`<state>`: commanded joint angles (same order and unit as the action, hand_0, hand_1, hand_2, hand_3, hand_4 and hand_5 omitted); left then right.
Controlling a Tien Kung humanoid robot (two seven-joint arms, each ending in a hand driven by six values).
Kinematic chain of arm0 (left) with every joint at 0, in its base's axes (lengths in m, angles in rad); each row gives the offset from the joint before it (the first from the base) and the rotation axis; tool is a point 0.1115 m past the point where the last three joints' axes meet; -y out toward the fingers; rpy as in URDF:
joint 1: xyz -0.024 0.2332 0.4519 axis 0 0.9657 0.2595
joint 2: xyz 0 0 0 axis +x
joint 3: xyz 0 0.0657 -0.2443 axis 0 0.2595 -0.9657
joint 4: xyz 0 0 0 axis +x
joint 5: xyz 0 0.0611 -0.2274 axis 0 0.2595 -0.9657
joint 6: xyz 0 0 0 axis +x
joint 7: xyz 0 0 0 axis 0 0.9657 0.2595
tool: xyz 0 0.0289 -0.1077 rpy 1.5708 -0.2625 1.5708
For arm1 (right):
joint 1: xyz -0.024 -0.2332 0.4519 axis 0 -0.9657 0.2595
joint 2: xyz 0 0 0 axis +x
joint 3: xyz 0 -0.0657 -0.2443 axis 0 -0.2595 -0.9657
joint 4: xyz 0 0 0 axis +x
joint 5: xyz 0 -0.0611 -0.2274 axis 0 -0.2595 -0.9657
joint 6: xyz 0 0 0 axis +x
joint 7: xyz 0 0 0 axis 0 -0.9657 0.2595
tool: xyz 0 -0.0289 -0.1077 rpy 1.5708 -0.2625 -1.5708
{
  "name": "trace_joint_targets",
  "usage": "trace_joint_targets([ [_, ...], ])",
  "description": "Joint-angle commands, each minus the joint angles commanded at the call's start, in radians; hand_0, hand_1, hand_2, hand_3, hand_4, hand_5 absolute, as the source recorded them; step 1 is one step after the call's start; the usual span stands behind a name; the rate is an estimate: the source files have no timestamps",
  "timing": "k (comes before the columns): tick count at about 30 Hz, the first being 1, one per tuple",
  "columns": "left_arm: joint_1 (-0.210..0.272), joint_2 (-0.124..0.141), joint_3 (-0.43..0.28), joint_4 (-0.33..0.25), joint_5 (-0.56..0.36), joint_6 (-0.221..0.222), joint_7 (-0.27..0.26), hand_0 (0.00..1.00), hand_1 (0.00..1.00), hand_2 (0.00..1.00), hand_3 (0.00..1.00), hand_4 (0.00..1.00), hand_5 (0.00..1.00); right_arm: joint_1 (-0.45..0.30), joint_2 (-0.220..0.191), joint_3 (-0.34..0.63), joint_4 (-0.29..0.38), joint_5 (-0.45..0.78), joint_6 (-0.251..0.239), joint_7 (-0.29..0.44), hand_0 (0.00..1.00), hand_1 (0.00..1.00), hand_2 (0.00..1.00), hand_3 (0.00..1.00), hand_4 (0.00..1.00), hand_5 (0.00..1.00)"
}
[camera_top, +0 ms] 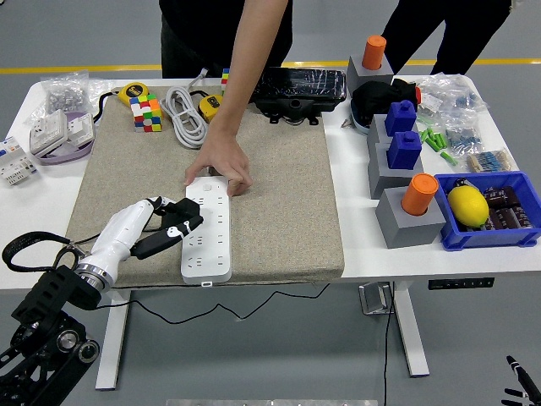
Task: Pick up the plug,place it near the board,insert it into the board,press the button
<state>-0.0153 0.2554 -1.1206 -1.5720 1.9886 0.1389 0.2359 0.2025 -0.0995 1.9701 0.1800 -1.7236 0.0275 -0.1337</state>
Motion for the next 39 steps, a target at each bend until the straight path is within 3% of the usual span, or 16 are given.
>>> trace_joint_targets([
  [17, -0.024, -0.008, 0.080, 0.002, 0.024, 0.009, 0.006, 0.797, 0.752, 0.735, 0.711, 0.998, 0.998, 0.006, -0.002, 0.001, 0.000, -0.001, 0.001, 0.001, 0.837, 0.749, 0.712, 0.764, 0.998, 0.943],
  [39, -0.064, -0.005, 0.133, 0.014, 0.082, 0.004, 0.021, 0.809, 0.753, 0.733, 0.711, 0.998, 0.998, 0.003, -0.004, -0.007, 0.000, 0.003, 0.002, 0.001, 0.837, 0.749, 0.712, 0.764, 0.998, 0.943],
])
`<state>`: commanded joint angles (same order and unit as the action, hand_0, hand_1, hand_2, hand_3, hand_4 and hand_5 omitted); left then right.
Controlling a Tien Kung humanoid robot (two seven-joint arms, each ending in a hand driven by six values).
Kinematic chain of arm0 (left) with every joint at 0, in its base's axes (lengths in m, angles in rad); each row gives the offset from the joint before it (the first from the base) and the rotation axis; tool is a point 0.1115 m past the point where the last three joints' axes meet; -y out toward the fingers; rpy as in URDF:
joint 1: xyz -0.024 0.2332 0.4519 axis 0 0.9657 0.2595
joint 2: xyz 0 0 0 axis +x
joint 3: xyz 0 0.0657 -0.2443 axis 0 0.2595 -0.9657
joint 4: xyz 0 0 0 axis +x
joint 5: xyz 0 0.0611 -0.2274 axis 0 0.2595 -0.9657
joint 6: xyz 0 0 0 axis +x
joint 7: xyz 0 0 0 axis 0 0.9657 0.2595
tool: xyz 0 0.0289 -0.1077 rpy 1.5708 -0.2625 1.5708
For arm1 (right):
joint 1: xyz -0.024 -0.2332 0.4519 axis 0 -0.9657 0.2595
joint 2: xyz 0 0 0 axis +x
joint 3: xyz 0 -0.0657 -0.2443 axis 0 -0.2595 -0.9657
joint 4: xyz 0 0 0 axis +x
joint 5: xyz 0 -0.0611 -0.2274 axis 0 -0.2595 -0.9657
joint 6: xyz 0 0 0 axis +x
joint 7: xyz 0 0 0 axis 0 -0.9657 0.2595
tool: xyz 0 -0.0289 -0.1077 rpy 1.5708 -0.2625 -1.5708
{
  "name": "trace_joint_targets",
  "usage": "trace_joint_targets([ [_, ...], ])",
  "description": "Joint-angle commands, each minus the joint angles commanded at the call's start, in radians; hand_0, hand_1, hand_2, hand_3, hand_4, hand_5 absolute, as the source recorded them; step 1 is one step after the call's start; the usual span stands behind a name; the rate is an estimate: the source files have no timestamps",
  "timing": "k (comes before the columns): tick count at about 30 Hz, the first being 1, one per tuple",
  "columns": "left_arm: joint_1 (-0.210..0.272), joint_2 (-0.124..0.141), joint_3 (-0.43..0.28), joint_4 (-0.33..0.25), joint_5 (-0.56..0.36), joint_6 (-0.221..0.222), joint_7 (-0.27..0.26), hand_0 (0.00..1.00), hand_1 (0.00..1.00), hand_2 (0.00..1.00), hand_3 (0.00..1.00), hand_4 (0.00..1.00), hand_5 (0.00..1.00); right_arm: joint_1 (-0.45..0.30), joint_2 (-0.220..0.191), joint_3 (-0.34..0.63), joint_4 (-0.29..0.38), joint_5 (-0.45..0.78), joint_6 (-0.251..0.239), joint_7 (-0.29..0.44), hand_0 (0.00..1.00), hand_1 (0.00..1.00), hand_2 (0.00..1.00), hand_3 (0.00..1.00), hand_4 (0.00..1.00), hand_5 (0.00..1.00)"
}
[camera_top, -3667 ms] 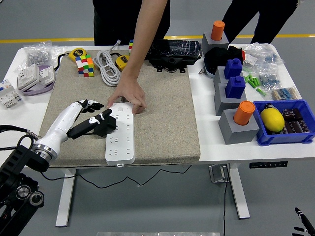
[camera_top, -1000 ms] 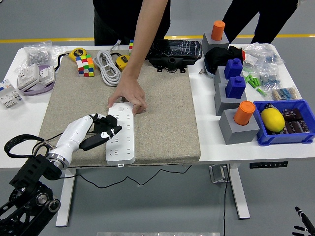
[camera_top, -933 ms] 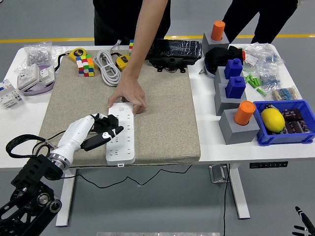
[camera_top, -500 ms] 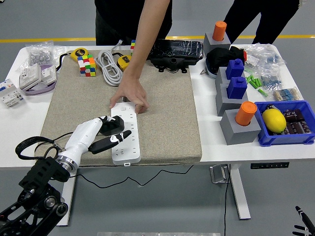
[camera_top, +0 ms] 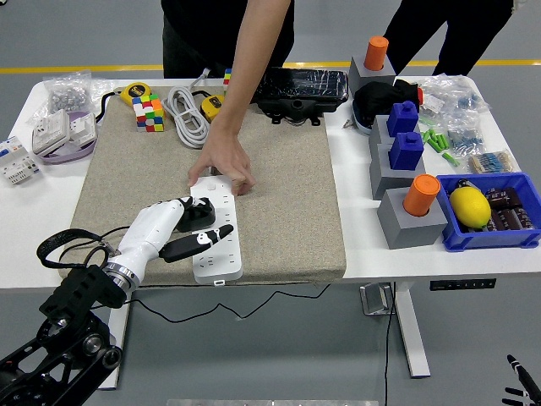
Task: Pick up the plug,place it near the board,insert it into the board,press the button
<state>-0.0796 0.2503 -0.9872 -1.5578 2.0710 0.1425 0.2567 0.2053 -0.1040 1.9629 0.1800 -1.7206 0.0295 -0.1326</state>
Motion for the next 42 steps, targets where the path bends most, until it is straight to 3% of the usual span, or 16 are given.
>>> trace_joint_targets([
  [14, -0.035, 0.004, 0.033, 0.003, 0.076, -0.015, 0.022, 0.822, 0.756, 0.731, 0.711, 0.998, 0.998, 0.005, -0.003, -0.002, 0.000, 0.003, -0.001, -0.002, 0.838, 0.749, 0.713, 0.764, 0.998, 0.944],
  [27, -0.046, 0.008, -0.020, -0.005, 0.089, 0.001, 0.013, 0.826, 0.761, 0.728, 0.716, 0.998, 0.998, 0.001, -0.002, 0.008, 0.000, -0.006, -0.002, -0.004, 0.837, 0.749, 0.712, 0.764, 0.998, 0.943],
  [36, -0.035, -0.001, -0.087, -0.041, 0.081, 0.037, -0.040, 0.805, 0.760, 0.732, 0.738, 0.998, 0.998, 0.000, 0.002, 0.005, 0.000, -0.003, -0.001, -0.003, 0.835, 0.749, 0.712, 0.764, 0.998, 0.943],
  [37, -0.036, -0.002, -0.094, -0.044, 0.090, 0.036, -0.043, 0.638, 0.680, 0.687, 0.932, 0.997, 0.526, -0.001, 0.002, 0.005, 0.000, -0.004, -0.001, -0.003, 0.837, 0.749, 0.712, 0.764, 0.998, 0.944],
  [42, -0.052, 0.004, -0.112, -0.044, 0.118, 0.017, -0.037, 0.638, 0.680, 0.687, 0.932, 0.997, 0.526, -0.002, 0.003, 0.005, 0.000, -0.005, -0.001, -0.003, 0.837, 0.749, 0.712, 0.764, 0.998, 0.944],
])
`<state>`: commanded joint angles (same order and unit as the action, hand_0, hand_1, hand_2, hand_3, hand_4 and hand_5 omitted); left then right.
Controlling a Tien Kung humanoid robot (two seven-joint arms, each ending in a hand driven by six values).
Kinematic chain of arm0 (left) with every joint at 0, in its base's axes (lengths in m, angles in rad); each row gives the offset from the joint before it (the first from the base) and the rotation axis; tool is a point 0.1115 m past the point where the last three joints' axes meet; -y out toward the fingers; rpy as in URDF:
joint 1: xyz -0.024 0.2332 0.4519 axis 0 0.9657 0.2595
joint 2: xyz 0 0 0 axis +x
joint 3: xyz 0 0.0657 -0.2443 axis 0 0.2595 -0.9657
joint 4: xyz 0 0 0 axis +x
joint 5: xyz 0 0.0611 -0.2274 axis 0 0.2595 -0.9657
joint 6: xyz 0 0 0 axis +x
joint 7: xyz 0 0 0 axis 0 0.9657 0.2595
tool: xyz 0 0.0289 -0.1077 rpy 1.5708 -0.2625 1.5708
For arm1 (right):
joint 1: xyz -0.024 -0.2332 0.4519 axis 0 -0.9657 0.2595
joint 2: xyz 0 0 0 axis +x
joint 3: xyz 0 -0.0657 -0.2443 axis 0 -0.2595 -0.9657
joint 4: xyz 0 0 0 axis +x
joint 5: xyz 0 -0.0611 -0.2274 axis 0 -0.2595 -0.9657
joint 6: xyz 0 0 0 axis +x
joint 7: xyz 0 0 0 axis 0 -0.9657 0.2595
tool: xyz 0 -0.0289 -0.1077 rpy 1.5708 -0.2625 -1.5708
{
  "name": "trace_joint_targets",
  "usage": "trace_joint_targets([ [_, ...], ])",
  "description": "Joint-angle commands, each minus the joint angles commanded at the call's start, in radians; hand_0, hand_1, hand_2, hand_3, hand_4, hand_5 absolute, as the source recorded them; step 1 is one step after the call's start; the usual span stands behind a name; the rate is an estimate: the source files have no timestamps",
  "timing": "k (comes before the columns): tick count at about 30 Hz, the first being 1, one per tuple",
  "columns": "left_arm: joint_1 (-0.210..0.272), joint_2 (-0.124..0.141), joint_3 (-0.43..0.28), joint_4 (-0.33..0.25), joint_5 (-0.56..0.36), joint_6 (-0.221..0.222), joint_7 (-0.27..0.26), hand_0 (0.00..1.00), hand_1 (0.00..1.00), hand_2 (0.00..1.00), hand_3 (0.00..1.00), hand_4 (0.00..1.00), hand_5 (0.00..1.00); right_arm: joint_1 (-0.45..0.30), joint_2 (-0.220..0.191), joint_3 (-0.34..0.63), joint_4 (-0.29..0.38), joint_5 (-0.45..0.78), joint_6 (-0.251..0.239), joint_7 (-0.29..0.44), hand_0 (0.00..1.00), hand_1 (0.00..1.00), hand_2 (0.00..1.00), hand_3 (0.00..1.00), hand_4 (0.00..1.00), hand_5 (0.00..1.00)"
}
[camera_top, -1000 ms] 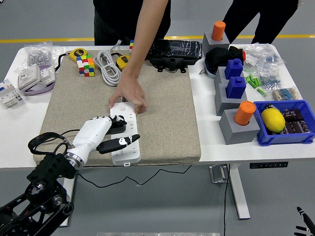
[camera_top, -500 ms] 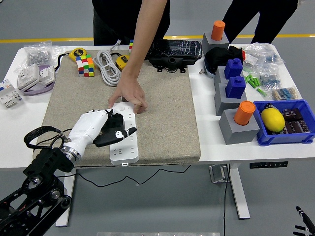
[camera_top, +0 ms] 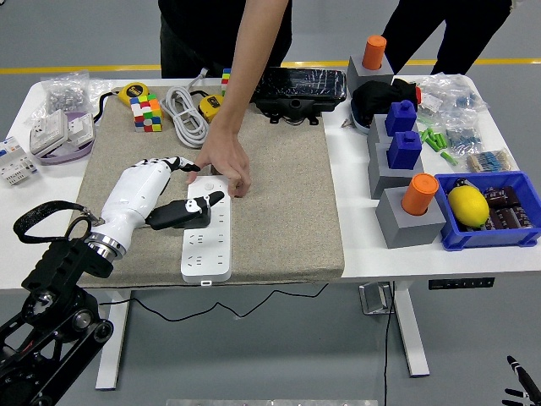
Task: Pick up the plug,place it near the board,insert it into the board,press the button
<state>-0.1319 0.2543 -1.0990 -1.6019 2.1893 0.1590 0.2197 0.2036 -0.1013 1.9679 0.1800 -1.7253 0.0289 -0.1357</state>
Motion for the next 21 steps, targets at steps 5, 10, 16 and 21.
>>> trace_joint_targets([
  [5, -0.039, 0.007, -0.005, 0.005, 0.042, -0.052, 0.017, 0.362, 0.421, 0.441, 0.942, 0.849, 0.238, 0.001, 0.000, 0.004, 0.000, -0.001, -0.001, 0.000, 0.837, 0.749, 0.713, 0.764, 0.998, 0.944],
  [10, -0.092, 0.013, -0.006, 0.015, 0.055, -0.109, 0.031, 0.267, 0.208, 0.257, 0.882, 0.545, 0.004, 0.002, 0.000, 0.003, 0.000, -0.001, -0.001, -0.001, 0.837, 0.749, 0.712, 0.764, 0.998, 0.944],
  [16, -0.185, 0.042, 0.018, 0.049, 0.003, -0.189, 0.036, 0.182, 0.062, 0.124, 0.788, 0.516, 0.002, 0.007, -0.002, 0.003, 0.000, -0.002, -0.001, -0.001, 0.838, 0.749, 0.713, 0.763, 0.998, 0.946],
  [21, -0.264, 0.072, 0.066, 0.093, -0.076, -0.268, 0.042, 0.149, 0.026, 0.102, 0.764, 0.486, 0.002, 0.007, -0.006, 0.003, 0.000, -0.002, -0.001, -0.002, 0.837, 0.749, 0.713, 0.764, 0.998, 0.946],
])
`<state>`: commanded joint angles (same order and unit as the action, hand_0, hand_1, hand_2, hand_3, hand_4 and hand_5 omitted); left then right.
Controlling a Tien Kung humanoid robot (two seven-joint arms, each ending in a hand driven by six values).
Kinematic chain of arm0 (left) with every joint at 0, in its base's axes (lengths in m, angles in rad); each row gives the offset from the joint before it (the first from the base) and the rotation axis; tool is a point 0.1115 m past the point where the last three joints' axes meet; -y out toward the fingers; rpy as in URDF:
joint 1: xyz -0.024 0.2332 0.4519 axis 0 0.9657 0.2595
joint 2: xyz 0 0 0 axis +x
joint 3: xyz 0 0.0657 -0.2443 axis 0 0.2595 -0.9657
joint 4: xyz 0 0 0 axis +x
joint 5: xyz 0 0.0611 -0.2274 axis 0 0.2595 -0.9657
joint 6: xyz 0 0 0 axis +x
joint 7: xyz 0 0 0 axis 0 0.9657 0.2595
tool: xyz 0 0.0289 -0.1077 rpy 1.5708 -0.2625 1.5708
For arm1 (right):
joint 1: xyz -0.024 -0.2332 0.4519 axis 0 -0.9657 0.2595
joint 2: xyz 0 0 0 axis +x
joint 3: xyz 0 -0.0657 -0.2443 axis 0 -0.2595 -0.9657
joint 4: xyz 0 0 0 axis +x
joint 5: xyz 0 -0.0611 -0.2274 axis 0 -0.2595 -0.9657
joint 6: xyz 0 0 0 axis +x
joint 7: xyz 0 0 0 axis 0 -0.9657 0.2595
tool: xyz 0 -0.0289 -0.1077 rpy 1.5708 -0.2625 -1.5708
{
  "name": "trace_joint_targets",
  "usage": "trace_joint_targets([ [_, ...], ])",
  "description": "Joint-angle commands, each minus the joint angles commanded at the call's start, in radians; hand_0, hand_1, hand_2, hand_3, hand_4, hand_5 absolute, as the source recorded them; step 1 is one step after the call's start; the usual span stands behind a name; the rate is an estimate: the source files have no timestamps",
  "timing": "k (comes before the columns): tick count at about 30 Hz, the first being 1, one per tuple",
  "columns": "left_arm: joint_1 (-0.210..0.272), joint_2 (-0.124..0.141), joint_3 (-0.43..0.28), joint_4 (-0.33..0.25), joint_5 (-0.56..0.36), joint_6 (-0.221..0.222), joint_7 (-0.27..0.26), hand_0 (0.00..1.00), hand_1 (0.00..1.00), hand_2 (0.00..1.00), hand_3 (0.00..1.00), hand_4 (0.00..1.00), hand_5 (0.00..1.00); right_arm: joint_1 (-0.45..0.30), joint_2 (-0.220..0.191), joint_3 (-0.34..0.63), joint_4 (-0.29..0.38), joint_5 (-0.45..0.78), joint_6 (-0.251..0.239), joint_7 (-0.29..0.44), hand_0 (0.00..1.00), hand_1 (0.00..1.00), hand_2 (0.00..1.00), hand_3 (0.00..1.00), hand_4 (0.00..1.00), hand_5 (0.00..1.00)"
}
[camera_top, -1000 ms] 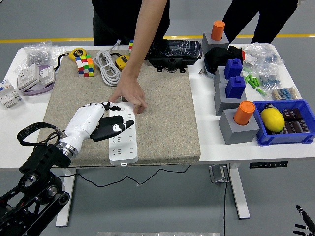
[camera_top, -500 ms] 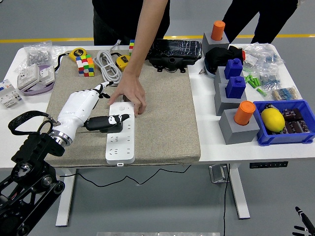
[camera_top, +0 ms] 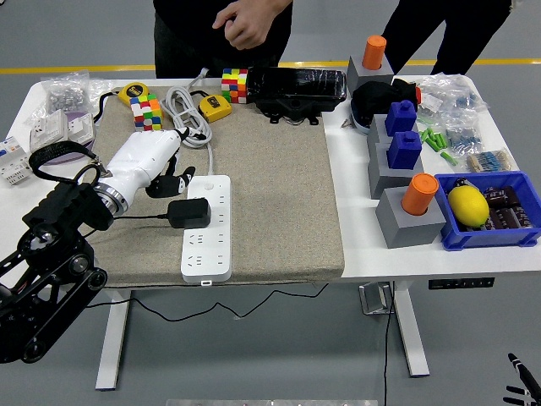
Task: Pick up the plug,place it near the board,insert it into the board,press the button
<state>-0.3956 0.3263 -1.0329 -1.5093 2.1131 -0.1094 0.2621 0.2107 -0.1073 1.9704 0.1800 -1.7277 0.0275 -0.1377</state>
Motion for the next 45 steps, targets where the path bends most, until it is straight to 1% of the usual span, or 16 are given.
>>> trace_joint_targets([
  [3, -0.048, 0.015, 0.042, 0.032, -0.060, -0.051, 0.014, 0.149, 0.026, 0.102, 0.764, 0.486, 0.002, 0.000, -0.001, -0.002, 0.000, 0.002, 0.000, -0.001, 0.837, 0.749, 0.713, 0.764, 0.998, 0.946],
  [4, -0.071, 0.022, 0.068, 0.049, -0.086, -0.077, 0.025, 0.142, 0.016, 0.107, 0.820, 0.536, 0.002, 0.000, -0.002, -0.003, 0.000, 0.003, -0.001, 0.000, 0.838, 0.749, 0.712, 0.764, 0.998, 0.949],
  [6, -0.101, 0.028, 0.106, 0.073, -0.122, -0.109, 0.038, 0.142, 0.016, 0.107, 0.820, 0.536, 0.002, -0.001, -0.002, -0.003, 0.000, 0.001, 0.000, -0.001, 0.838, 0.749, 0.712, 0.764, 0.998, 0.949],
  [9, -0.133, 0.027, 0.151, 0.099, -0.144, -0.130, 0.052, 0.142, 0.016, 0.107, 0.820, 0.536, 0.002, -0.003, -0.003, -0.004, 0.000, 0.002, 0.000, -0.002, 0.838, 0.749, 0.712, 0.764, 0.998, 0.949],
  [10, -0.141, 0.025, 0.163, 0.106, -0.148, -0.134, 0.055, 0.142, 0.019, 0.113, 0.844, 0.576, 0.002, -0.003, -0.004, -0.003, 0.000, 0.002, -0.001, -0.002, 0.838, 0.749, 0.712, 0.764, 0.998, 0.949],
  [15, -0.201, 0.016, 0.226, 0.159, -0.172, -0.141, 0.055, 0.142, 0.019, 0.113, 0.844, 0.576, 0.002, -0.002, -0.006, -0.005, 0.000, 0.002, -0.001, -0.003, 0.838, 0.749, 0.712, 0.764, 0.998, 0.949],
  [16, -0.207, 0.016, 0.231, 0.165, -0.174, -0.141, 0.054, 0.142, 0.025, 0.126, 0.846, 0.632, 0.002, -0.002, -0.006, -0.004, 0.000, 0.002, -0.001, -0.003, 0.837, 0.749, 0.712, 0.764, 0.998, 0.953],
  [19, -0.252, 0.007, 0.250, 0.218, -0.174, -0.140, 0.049, 0.142, 0.025, 0.126, 0.846, 0.632, 0.002, -0.001, -0.006, -0.006, 0.000, 0.004, -0.001, -0.002, 0.837, 0.749, 0.712, 0.764, 0.998, 0.953],
  [23, -0.305, 0.007, 0.278, 0.266, -0.184, -0.151, 0.049, 0.141, 0.027, 0.130, 0.851, 0.644, 0.002, 0.002, -0.006, -0.007, 0.000, 0.008, -0.002, -0.002, 0.837, 0.749, 0.712, 0.764, 0.998, 0.954],
  [27, -0.356, 0.019, 0.319, 0.309, -0.200, -0.169, 0.048, 0.141, 0.027, 0.130, 0.851, 0.644, 0.002, 0.002, -0.006, -0.005, 0.000, 0.009, -0.003, -0.003, 0.837, 0.749, 0.712, 0.764, 0.998, 0.954],
  [33, -0.430, 0.039, 0.394, 0.349, -0.241, -0.190, 0.044, 0.141, 0.028, 0.133, 0.849, 0.652, 0.002, 0.006, -0.010, -0.002, 0.000, 0.010, -0.005, -0.003, 0.838, 0.749, 0.712, 0.764, 0.998, 0.955],
  [34, -0.445, 0.043, 0.410, 0.359, -0.252, -0.193, 0.041, 0.142, 0.025, 0.128, 0.843, 0.627, 0.002, 0.007, -0.011, -0.002, 0.000, 0.011, -0.005, -0.003, 0.838, 0.749, 0.711, 0.765, 0.998, 0.956],
  [36, -0.461, 0.048, 0.430, 0.368, -0.259, -0.197, 0.039, 0.142, 0.025, 0.128, 0.843, 0.627, 0.002, 0.009, -0.013, -0.004, 0.000, 0.014, -0.005, -0.003, 0.838, 0.749, 0.711, 0.765, 0.998, 0.956],
  [38, -0.489, 0.059, 0.468, 0.377, -0.277, -0.203, 0.033, 0.142, 0.025, 0.128, 0.843, 0.627, 0.002, 0.010, -0.014, -0.007, 0.000, 0.017, -0.005, -0.003, 0.838, 0.749, 0.711, 0.765, 0.998, 0.956],
  [40, -0.506, 0.065, 0.502, 0.381, -0.290, -0.205, 0.029, 0.141, 0.027, 0.130, 0.834, 0.630, 0.002, 0.010, -0.015, -0.006, 0.000, 0.015, -0.005, -0.003, 0.839, 0.749, 0.712, 0.763, 0.998, 0.958],
  [45, -0.519, 0.074, 0.550, 0.393, -0.316, -0.217, 0.020, 0.141, 0.027, 0.130, 0.834, 0.630, 0.002, 0.008, -0.017, -0.006, 0.000, 0.015, -0.005, -0.003, 0.839, 0.749, 0.712, 0.763, 0.998, 0.958],
])
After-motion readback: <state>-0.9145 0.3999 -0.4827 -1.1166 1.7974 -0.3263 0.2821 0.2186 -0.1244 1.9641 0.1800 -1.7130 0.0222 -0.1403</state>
